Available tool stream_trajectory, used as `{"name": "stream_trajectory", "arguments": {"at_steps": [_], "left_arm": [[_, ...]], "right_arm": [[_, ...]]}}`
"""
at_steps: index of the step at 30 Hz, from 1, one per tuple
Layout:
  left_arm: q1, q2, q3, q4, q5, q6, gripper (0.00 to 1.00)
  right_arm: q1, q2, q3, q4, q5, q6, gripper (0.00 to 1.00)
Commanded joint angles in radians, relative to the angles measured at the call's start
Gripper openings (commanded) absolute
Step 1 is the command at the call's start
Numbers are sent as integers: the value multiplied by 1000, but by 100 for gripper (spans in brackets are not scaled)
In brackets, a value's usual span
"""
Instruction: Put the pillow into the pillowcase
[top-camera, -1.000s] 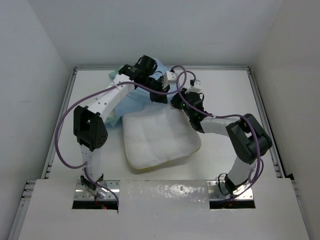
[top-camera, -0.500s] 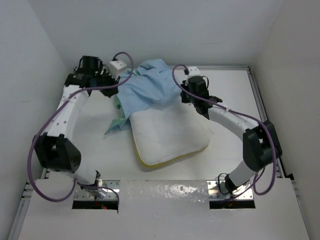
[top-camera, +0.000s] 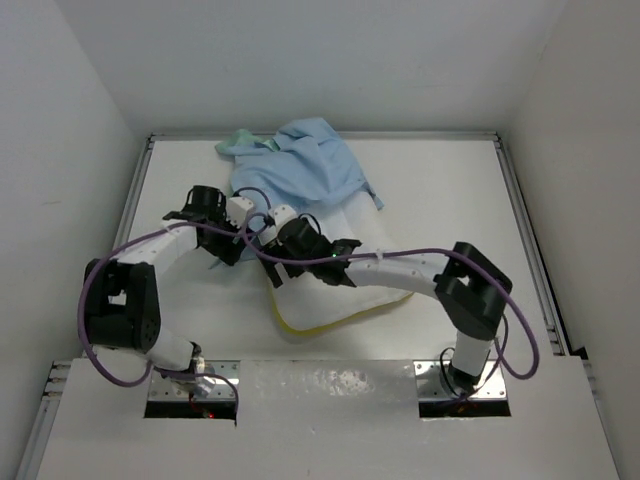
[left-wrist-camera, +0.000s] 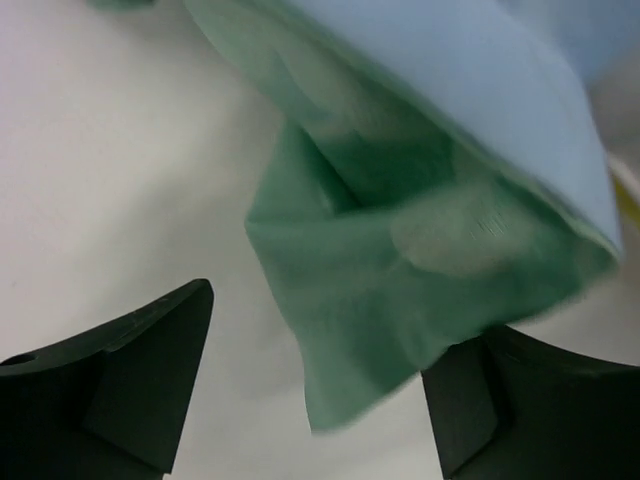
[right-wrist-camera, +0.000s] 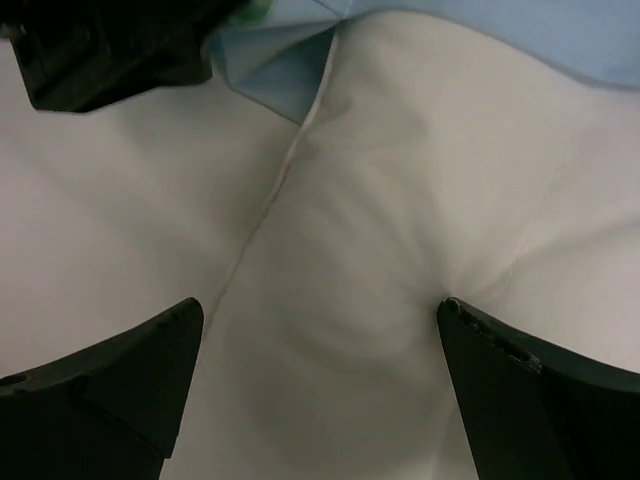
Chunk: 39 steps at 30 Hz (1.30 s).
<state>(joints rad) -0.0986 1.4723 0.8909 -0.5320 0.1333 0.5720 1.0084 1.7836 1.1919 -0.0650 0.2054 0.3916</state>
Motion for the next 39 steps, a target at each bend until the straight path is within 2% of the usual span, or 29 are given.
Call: {"name": "stream_trajectory", "arguments": {"at_steps": [1, 4, 5, 6, 7, 8, 9, 10, 13, 15, 17, 18, 19, 20, 21, 22, 23, 24, 26, 30, 34, 37, 38, 39], "left_arm": [[4, 64, -36, 275, -5, -113, 77], [4, 126, -44, 291, 173, -159, 53], [4, 138, -41, 296, 208, -175, 34], [4, 151, -37, 293, 238, -176, 21], [4, 170, -21, 288, 273, -181, 1], [4, 175, -12, 279, 276, -187, 0], [4, 175, 2, 268, 285, -182, 0], [4, 168, 8, 256, 293, -176, 0], [19, 106, 40, 169, 389, -137, 0], [19, 70, 92, 54, 504, -107, 0], [17, 71, 147, -77, 635, -45, 0], [17, 72, 167, -133, 685, 38, 0], [19, 74, 219, -266, 780, 96, 0], [19, 77, 252, -349, 823, 174, 0], [19, 74, 288, -444, 866, 350, 0], [19, 74, 359, -643, 935, 447, 0], [19, 68, 390, -734, 962, 547, 0], [20, 54, 417, -787, 994, 583, 0], [36, 8, 428, -787, 1016, 566, 0], [94, -55, 466, -789, 1062, 516, 0], [99, -102, 490, -789, 1080, 453, 0], [99, -113, 497, -787, 1068, 439, 0], [99, -112, 488, -789, 1036, 436, 0], [99, -112, 477, -789, 1005, 422, 0]], "right_arm": [[21, 77, -41, 118, 92, 56, 99], [13, 174, 0, 117, 161, 92, 98], [7, 195, 17, 107, 181, 101, 95], [-2, 210, 32, 87, 178, 111, 89], [-20, 229, 63, 82, 166, 139, 57], [-30, 231, 75, 88, 134, 153, 38], [-45, 229, 98, 99, 117, 168, 5], [-51, 217, 110, 117, 103, 165, 0], [-94, 174, 196, 181, 62, 176, 0], [-149, 154, 270, 278, 57, 257, 0], [-165, 161, 366, 421, 156, 267, 0], [-165, 183, 424, 444, 185, 238, 0], [-165, 253, 577, 420, 207, 174, 0], [-165, 298, 654, 374, 282, 153, 0], [-168, 342, 726, 329, 320, 142, 0], [-178, 412, 801, 273, 351, 138, 0], [-183, 433, 807, 263, 406, 151, 0], [-188, 466, 790, 283, 425, 173, 0], [-186, 503, 795, 286, 459, 193, 0], [-189, 579, 812, 156, 503, 266, 0], [-189, 608, 795, 123, 436, 257, 0], [-182, 613, 784, 148, 287, 271, 0], [-179, 605, 767, 159, 176, 242, 2], [-177, 574, 753, 175, 132, 231, 27]]}}
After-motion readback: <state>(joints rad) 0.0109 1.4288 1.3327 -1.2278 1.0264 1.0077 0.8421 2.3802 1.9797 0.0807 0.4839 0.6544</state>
